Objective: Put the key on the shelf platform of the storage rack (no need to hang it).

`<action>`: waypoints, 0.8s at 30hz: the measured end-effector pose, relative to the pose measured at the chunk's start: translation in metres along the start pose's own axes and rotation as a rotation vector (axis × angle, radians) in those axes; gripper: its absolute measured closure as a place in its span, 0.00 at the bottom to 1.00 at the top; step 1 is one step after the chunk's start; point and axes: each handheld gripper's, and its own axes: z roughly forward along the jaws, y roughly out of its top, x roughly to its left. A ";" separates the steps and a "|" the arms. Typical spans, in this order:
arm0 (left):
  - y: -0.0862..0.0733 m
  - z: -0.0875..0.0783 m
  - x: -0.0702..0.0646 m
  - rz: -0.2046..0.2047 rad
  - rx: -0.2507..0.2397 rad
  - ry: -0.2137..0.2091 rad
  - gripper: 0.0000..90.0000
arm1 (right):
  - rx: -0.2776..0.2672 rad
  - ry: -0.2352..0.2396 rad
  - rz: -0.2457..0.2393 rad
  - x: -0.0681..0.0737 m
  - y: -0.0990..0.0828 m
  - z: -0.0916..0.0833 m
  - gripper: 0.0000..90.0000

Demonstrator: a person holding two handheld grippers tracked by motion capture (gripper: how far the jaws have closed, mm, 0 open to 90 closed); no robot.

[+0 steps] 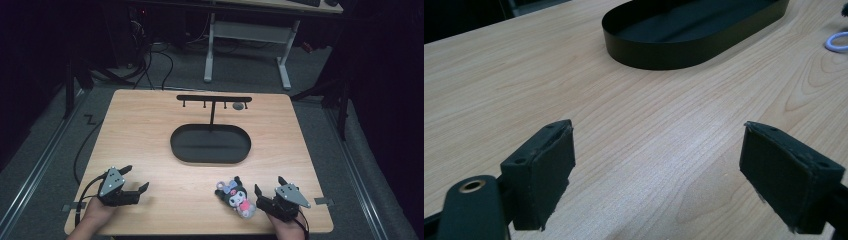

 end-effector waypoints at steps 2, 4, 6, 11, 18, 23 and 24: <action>0.000 0.000 0.000 0.003 0.000 -0.001 0.17 | -0.006 0.001 0.002 -0.001 0.000 -0.001 0.16; 0.000 0.000 0.000 0.004 -0.001 -0.001 0.17 | -0.008 -0.003 0.007 -0.001 0.001 -0.001 0.16; 0.000 0.000 -0.001 0.004 -0.001 -0.002 0.17 | -0.008 -0.002 0.004 -0.001 0.001 -0.001 0.16; 0.000 0.000 0.000 0.005 0.000 -0.003 0.17 | 0.000 -0.001 0.002 -0.001 0.001 0.000 0.16; 0.000 0.000 0.000 0.004 0.000 -0.002 0.17 | 0.008 -0.003 0.009 -0.002 0.000 0.001 0.16; 0.000 0.000 -0.001 0.006 0.001 -0.003 0.17 | 0.014 -0.003 0.011 -0.002 -0.001 0.001 0.16; 0.000 0.000 -0.001 0.006 0.000 -0.003 0.17 | 0.014 -0.003 0.011 -0.002 -0.001 0.001 0.16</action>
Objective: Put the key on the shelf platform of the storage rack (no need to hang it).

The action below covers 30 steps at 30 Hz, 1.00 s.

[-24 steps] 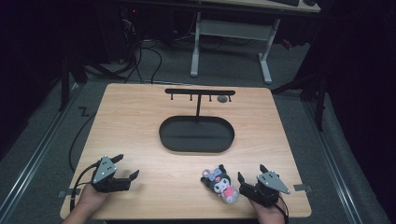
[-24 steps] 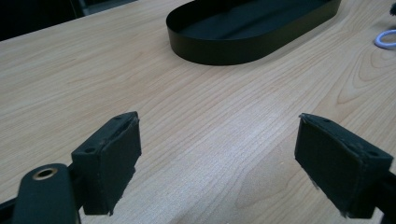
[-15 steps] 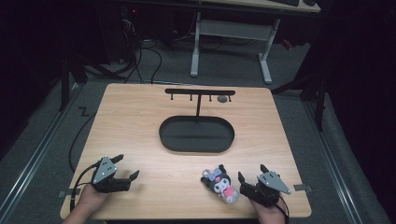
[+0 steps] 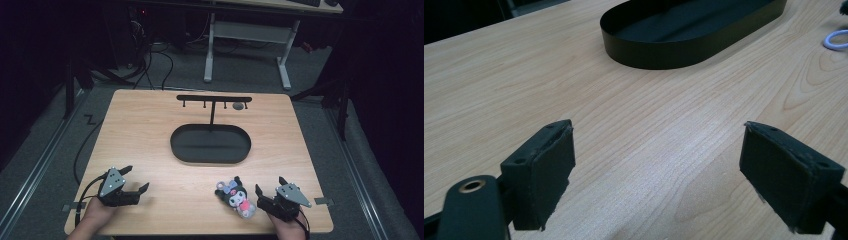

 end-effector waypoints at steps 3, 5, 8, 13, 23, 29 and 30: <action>0.000 0.000 0.000 -0.001 0.000 0.000 0.17 | 0.008 0.003 0.003 0.000 0.000 0.000 0.16; 0.000 0.000 0.000 -0.001 0.000 0.000 0.17 | 0.009 0.005 0.003 0.000 0.000 0.000 0.16; 0.000 0.000 0.000 -0.002 -0.001 0.000 0.17 | 0.007 0.008 0.002 0.000 0.001 -0.001 0.17; 0.000 0.000 0.000 -0.002 -0.001 0.001 0.17 | 0.010 0.016 0.004 0.001 0.002 -0.002 0.17; 0.000 0.000 0.000 -0.001 0.001 0.000 0.17 | -0.014 0.064 -0.032 0.018 0.011 -0.013 0.17; 0.000 0.000 0.000 -0.001 0.002 0.000 0.17 | -0.018 0.093 -0.047 0.027 0.014 -0.015 0.17; 0.000 0.000 0.000 -0.001 0.002 0.001 0.17 | -0.016 0.102 -0.049 0.029 0.015 -0.016 0.17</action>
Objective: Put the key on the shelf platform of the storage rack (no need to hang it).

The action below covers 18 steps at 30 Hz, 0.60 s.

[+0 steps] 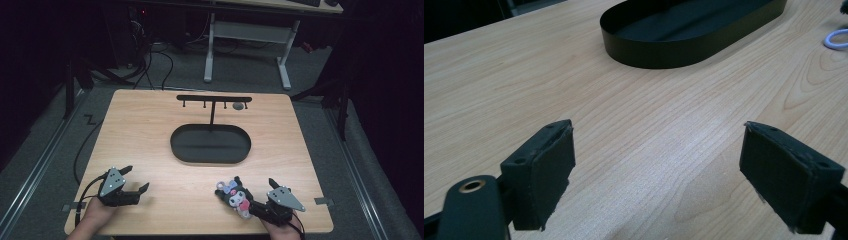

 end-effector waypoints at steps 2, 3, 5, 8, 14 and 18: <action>0.000 0.000 0.000 0.001 0.001 0.000 0.17 | 0.010 0.034 -0.011 0.006 0.002 0.000 0.17; 0.000 0.000 0.000 0.001 0.001 0.000 0.17 | 0.017 0.042 -0.018 0.008 0.003 0.000 0.17; 0.000 0.000 0.000 0.001 0.001 0.000 0.17 | 0.020 0.062 -0.020 0.012 0.004 0.000 0.17; 0.000 0.000 0.000 0.003 0.001 0.001 0.17 | 0.035 0.088 -0.023 0.018 0.007 0.001 0.17; 0.000 0.000 -0.001 0.008 0.004 0.000 0.17 | 0.145 0.106 0.033 0.023 0.008 0.000 0.17; 0.000 0.000 -0.001 0.010 0.003 -0.002 0.17 | 0.226 0.120 0.045 0.025 0.009 0.000 0.17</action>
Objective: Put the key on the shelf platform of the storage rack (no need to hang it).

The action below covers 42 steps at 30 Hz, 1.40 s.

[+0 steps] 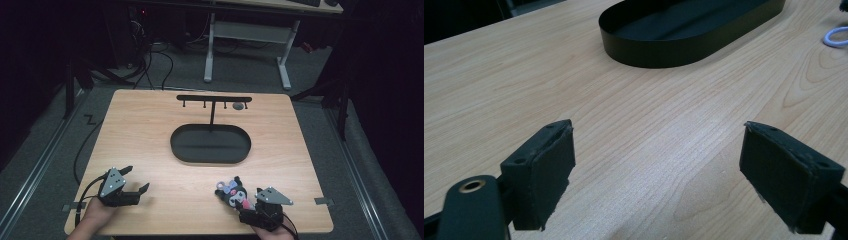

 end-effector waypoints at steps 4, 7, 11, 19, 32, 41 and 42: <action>0.000 0.000 0.000 -0.003 0.000 0.000 0.17 | 0.149 0.025 -0.004 -0.001 0.002 0.001 0.17; 0.000 0.000 0.000 -0.003 -0.003 0.001 0.17 | 0.206 0.030 -0.012 -0.002 0.005 0.001 0.17; 0.000 0.000 0.000 -0.003 -0.002 0.002 0.17 | 0.265 0.050 -0.019 -0.003 0.009 0.003 0.17; 0.000 0.000 0.000 -0.002 0.000 0.001 0.17 | 0.374 0.053 -0.035 -0.001 0.021 0.012 0.17; 0.000 0.000 0.000 0.002 0.000 0.002 0.17 | 0.507 0.041 -0.108 0.010 0.025 0.025 0.23; 0.000 0.000 0.000 -0.003 -0.001 0.002 0.17 | 0.558 0.046 -0.126 0.012 0.025 0.030 0.35; 0.000 0.000 0.000 -0.002 -0.001 0.002 0.17 | 0.559 0.047 -0.140 0.012 0.026 0.031 0.36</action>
